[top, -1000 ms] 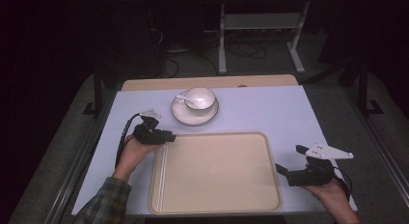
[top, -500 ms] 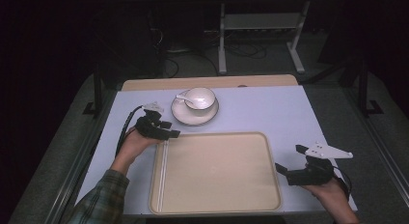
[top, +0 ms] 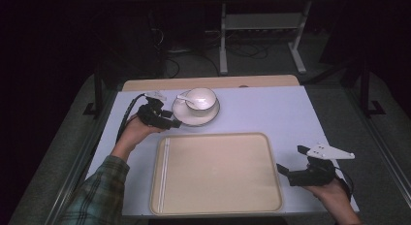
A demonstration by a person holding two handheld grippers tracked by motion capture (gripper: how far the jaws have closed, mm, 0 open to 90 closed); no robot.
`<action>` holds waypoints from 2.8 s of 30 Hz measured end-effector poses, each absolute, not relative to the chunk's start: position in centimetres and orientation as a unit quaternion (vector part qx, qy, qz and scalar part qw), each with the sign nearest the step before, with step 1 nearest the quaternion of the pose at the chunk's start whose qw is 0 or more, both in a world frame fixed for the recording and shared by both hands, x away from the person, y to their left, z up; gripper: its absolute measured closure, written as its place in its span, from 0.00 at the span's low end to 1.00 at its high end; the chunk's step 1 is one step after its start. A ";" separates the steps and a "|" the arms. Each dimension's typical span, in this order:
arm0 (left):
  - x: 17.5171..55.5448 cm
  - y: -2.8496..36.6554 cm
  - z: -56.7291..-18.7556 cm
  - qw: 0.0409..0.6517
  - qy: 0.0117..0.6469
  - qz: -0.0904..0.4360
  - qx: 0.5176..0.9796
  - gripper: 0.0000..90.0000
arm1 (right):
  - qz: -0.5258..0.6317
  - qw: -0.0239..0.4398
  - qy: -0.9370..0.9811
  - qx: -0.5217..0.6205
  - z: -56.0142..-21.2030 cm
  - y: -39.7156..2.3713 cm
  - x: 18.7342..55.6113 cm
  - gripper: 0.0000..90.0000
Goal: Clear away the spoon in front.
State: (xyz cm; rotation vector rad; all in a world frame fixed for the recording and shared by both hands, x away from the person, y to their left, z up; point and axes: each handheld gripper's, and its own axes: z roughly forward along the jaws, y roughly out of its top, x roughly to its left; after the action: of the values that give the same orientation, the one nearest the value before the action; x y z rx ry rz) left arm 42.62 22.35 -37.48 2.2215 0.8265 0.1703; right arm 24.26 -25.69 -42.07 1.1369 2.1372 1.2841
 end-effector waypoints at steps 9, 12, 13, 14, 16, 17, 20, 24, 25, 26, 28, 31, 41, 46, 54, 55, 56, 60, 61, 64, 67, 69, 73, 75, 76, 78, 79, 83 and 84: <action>45.0 22.0 -35.8 0.364 0.326 0.083 0.868 0.38 | 0.460 0.201 0.763 0.408 -42.0 -25.8 24.2 0.00; 46.0 22.0 -35.6 0.365 0.334 0.083 0.865 0.38 | 0.460 0.201 0.763 0.408 -42.0 -25.8 24.2 0.00; 46.3 22.0 -35.5 0.363 0.336 0.083 0.865 0.39 | 0.460 0.201 0.763 0.407 -42.0 -25.8 24.2 0.00; 46.6 21.9 -35.5 0.363 0.339 0.084 0.864 0.39 | 0.460 0.201 0.763 0.407 -42.0 -25.8 24.2 0.00; 47.4 21.9 -35.5 0.360 0.343 0.087 0.863 0.39 | 0.461 0.201 0.762 0.408 -42.0 -25.8 24.2 0.00; 47.6 21.9 -35.5 0.361 0.346 0.087 0.862 0.40 | 0.461 0.201 0.761 0.409 -42.0 -25.9 24.2 0.00; 48.7 21.9 -35.6 0.362 0.351 0.086 0.859 0.41 | 0.462 0.200 0.761 0.410 -42.0 -25.9 24.1 0.00; 50.1 21.7 -35.8 0.365 0.357 0.085 0.856 0.44 | 0.461 0.200 0.762 0.409 -42.1 -25.9 24.2 0.00; 50.4 21.6 -35.9 0.362 0.358 0.085 0.857 0.44 | 0.461 0.200 0.762 0.409 -42.1 -25.9 24.2 0.00; 50.6 21.5 -36.0 0.361 0.361 0.086 0.855 0.45 | 0.461 0.200 0.762 0.409 -42.1 -25.9 24.2 0.00; 51.2 21.5 -36.2 0.362 0.364 0.081 0.854 0.46 | 0.462 0.200 0.761 0.411 -42.1 -26.0 24.2 0.00; 51.9 21.5 -36.8 0.363 0.370 0.071 0.852 0.49 | 0.462 0.200 0.759 0.413 -42.1 -26.2 24.2 0.00; 52.7 21.2 -38.0 0.374 0.373 0.041 0.848 0.61 | 0.464 0.200 0.759 0.412 -42.1 -26.2 24.2 0.00; 52.7 20.9 -38.3 0.373 0.372 0.035 0.850 0.68 | 0.464 0.200 0.759 0.411 -42.1 -26.2 24.1 0.00; 52.6 20.9 -38.2 0.373 0.369 0.034 0.851 0.72 | 0.464 0.200 0.759 0.412 -42.1 -26.3 24.1 0.00; 52.5 20.9 -38.2 0.373 0.368 0.034 0.851 0.74 | 0.464 0.200 0.758 0.412 -42.1 -26.3 24.1 0.00; 52.5 20.9 -38.1 0.373 0.368 0.034 0.851 0.75 | 0.464 0.200 0.759 0.411 -42.1 -26.2 24.1 0.00; 52.1 20.9 -38.1 0.376 0.362 0.033 0.852 0.80 | 0.464 0.200 0.759 0.410 -42.1 -26.2 24.1 0.00; 52.1 20.9 -38.0 0.378 0.362 0.030 0.852 0.81 | 0.464 0.200 0.759 0.410 -42.1 -26.2 24.1 0.00; 51.9 21.0 -37.8 0.383 0.355 0.026 0.852 0.87 | 0.464 0.200 0.759 0.410 -42.0 -26.2 24.1 0.00; 51.7 21.1 -37.7 0.387 0.351 0.018 0.852 0.91 | 0.464 0.200 0.759 0.410 -42.0 -26.1 24.1 0.00; 51.5 21.1 -37.6 0.391 0.349 0.017 0.851 0.93 | 0.464 0.200 0.759 0.410 -42.0 -26.1 24.1 0.00; 51.2 21.0 -37.4 0.393 0.347 0.017 0.852 0.95 | 0.465 0.200 0.759 0.411 -42.0 -26.1 24.1 0.00; 51.1 20.9 -37.3 0.392 0.343 0.015 0.853 0.95 | 0.465 0.199 0.759 0.411 -42.0 -26.1 24.1 0.00; 51.0 20.8 -37.2 0.391 0.342 0.016 0.854 0.95 | 0.465 0.199 0.758 0.411 -42.0 -26.1 24.1 0.00; 50.9 20.8 -37.0 0.395 0.340 0.016 0.853 0.95 | 0.465 0.199 0.758 0.411 -42.0 -26.1 24.1 0.00; 50.8 20.8 -36.8 0.398 0.338 0.016 0.852 0.95 | 0.466 0.199 0.758 0.411 -42.0 -26.1 24.1 0.00; 50.6 21.0 -36.2 0.411 0.336 0.019 0.847 0.95 | 0.466 0.198 0.758 0.412 -42.1 -26.2 24.2 0.00; 50.5 21.1 -36.0 0.416 0.335 0.019 0.845 0.95 | 0.466 0.197 0.758 0.412 -42.1 -26.2 24.2 0.00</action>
State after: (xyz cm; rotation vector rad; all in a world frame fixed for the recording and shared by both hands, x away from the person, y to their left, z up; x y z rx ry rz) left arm 50.54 21.11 -36.03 2.1212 0.8420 0.0470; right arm 24.18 -26.20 -42.06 1.1522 2.1210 1.3058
